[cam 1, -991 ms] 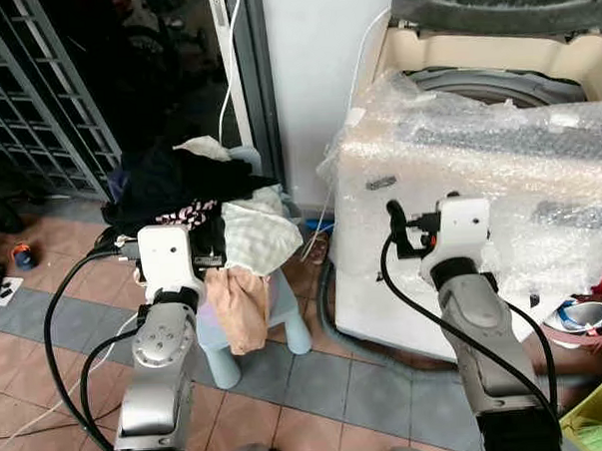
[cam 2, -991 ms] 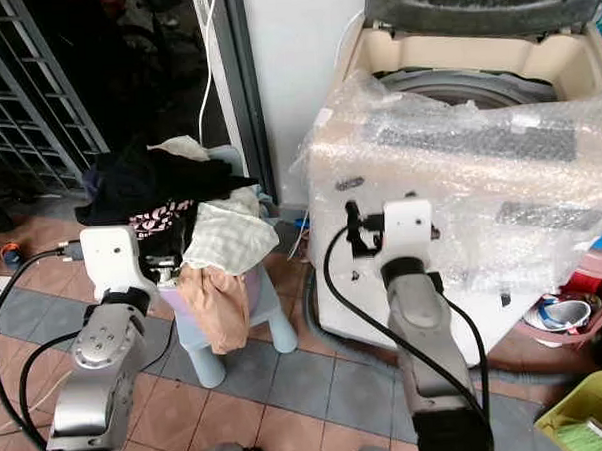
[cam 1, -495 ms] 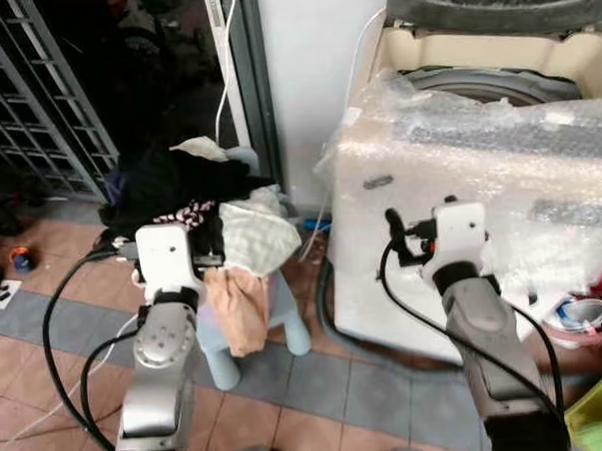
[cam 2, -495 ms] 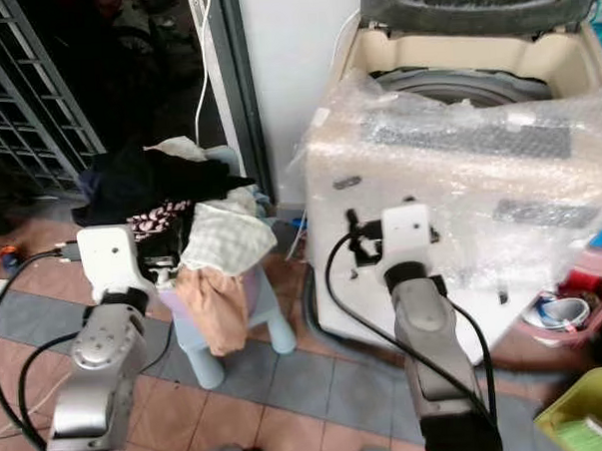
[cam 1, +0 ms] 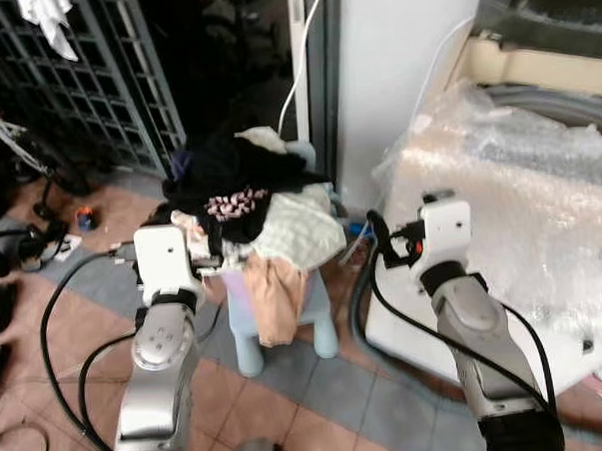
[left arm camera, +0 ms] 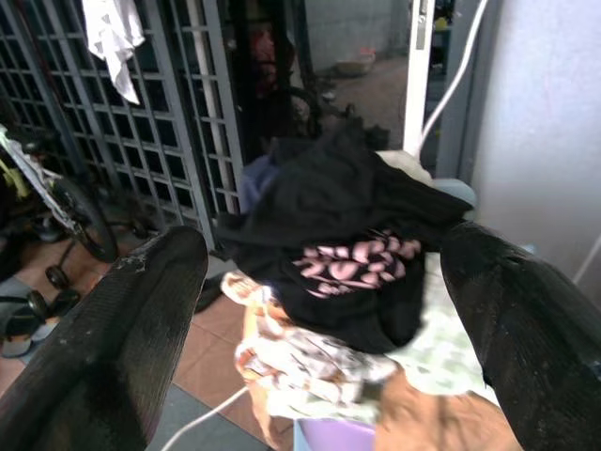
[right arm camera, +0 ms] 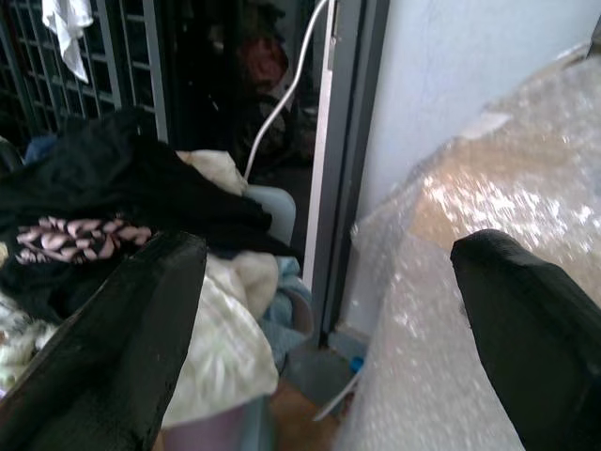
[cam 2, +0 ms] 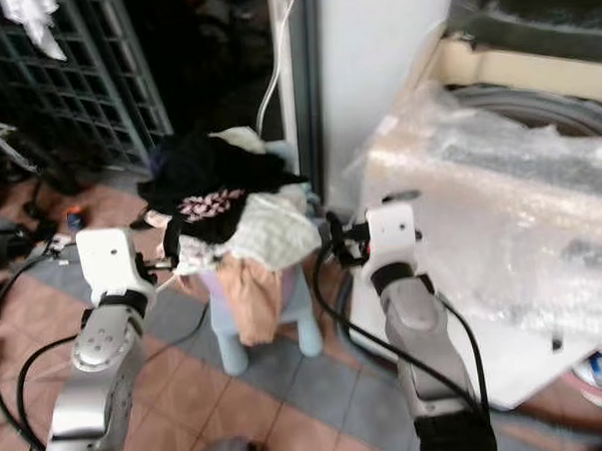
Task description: Clothes washing
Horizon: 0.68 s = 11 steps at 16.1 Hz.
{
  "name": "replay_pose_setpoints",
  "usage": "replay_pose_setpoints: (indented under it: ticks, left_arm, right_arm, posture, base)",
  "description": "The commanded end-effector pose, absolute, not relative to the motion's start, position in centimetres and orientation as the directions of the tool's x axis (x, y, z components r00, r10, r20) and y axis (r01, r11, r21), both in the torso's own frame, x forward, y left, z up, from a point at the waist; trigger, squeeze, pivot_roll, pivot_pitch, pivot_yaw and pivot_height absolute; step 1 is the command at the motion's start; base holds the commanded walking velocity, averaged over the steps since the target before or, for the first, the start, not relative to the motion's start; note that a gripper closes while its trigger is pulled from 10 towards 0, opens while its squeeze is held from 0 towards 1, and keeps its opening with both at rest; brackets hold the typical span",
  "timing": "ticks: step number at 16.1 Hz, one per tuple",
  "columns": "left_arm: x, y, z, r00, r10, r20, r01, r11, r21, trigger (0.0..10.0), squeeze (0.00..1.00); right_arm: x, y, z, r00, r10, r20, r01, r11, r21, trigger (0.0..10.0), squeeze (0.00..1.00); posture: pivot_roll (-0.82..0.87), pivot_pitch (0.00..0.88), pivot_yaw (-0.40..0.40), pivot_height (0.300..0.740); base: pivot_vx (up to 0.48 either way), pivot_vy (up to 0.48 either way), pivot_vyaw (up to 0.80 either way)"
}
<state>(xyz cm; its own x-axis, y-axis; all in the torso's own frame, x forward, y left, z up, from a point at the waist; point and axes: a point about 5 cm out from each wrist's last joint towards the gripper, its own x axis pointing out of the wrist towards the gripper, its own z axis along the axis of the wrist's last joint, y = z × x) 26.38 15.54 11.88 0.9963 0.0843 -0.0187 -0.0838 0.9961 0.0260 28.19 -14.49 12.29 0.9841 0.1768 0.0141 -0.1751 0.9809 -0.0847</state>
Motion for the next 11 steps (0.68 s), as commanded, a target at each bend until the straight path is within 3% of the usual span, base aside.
replay_pose_setpoints:
  ticks: [1, 9, 11]
  left_arm:
    - [26.58, 15.80, 12.52, 0.996, 0.093, 0.001, -0.093, 0.995, 0.034, 10.0, 0.00]
    - [26.67, 15.72, 12.53, 0.995, 0.096, -0.001, -0.096, 0.995, 0.031, 10.0, 0.00]
    - [26.69, 15.69, 12.51, 0.995, 0.098, -0.003, -0.098, 0.995, 0.033, 10.0, 0.00]
  right_arm:
    - [28.32, -14.05, 12.92, 0.979, 0.200, 0.037, -0.197, 0.978, -0.067, 10.0, 0.00]
    - [28.37, -13.63, 12.67, 0.970, 0.244, 0.023, -0.241, 0.968, -0.074, 10.0, 0.00]
    - [28.43, -13.64, 12.58, 0.970, 0.243, 0.016, -0.241, 0.968, -0.076, 10.0, 0.00]
  posture:
    - [-0.04, 0.000, 0.081, 0.740]
    - [-0.04, 0.000, 0.077, 0.740]
    - [-0.04, 0.000, 0.076, 0.740]
  base:
    - [0.398, 0.262, 0.80]
    - [0.363, 0.313, 0.79]
    - [0.330, 0.343, 0.00]
